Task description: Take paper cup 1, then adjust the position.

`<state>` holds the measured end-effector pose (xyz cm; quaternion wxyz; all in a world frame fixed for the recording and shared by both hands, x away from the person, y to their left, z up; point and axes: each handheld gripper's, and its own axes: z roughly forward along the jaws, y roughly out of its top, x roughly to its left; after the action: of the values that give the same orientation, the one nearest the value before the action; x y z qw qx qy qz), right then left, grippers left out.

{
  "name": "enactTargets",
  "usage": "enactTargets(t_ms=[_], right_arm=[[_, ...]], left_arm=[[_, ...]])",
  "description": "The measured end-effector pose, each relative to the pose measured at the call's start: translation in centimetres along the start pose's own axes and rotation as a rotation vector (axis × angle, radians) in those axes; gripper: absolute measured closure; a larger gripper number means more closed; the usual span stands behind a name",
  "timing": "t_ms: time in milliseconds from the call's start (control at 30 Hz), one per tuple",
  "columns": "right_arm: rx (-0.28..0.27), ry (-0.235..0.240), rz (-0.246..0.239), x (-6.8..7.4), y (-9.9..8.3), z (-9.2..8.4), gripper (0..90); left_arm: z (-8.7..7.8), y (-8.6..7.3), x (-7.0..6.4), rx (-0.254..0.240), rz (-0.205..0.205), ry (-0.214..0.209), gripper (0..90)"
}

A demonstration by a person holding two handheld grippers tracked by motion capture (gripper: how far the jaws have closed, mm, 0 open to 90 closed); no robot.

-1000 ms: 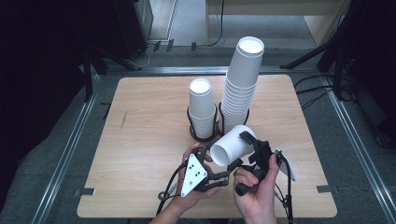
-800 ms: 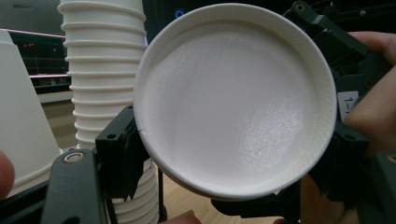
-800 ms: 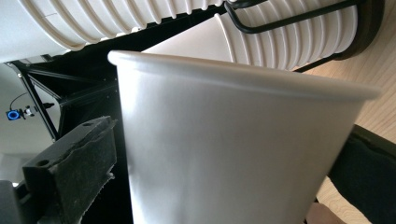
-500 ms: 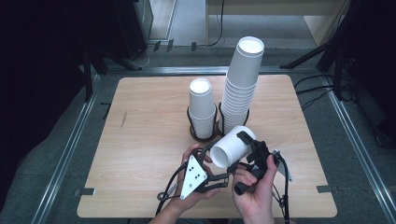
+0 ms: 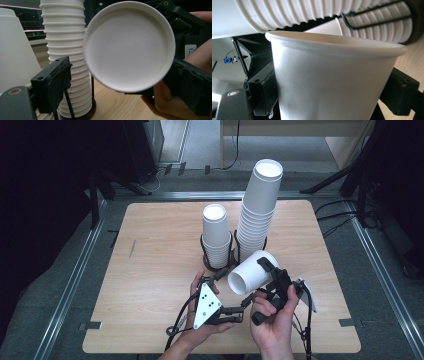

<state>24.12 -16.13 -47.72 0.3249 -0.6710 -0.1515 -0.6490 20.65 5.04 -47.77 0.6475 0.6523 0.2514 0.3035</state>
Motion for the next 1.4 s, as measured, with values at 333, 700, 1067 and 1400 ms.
enactTargets(t_ms=[333,700,1067,1400], right_arm=[[-0.13,-0.008,-0.298,2.2,0.9,-0.2,15.0],[-0.232,-0.098,-0.649,3.6,1.0,-1.1,14.8],[-0.305,-0.176,-1.129,5.1,0.6,-1.4,14.2],[-0.367,-0.292,-1.498,5.5,0.6,-1.6,14.0]], left_arm=[[0.1,0.0,0.4,0.031,-0.011,0.013,2.2],[0.1,-0.1,0.9,0.039,-0.03,0.024,2.3],[0.2,-0.4,1.3,0.059,-0.043,0.032,2.3],[0.2,-0.5,1.5,0.063,-0.051,0.036,2.3]])
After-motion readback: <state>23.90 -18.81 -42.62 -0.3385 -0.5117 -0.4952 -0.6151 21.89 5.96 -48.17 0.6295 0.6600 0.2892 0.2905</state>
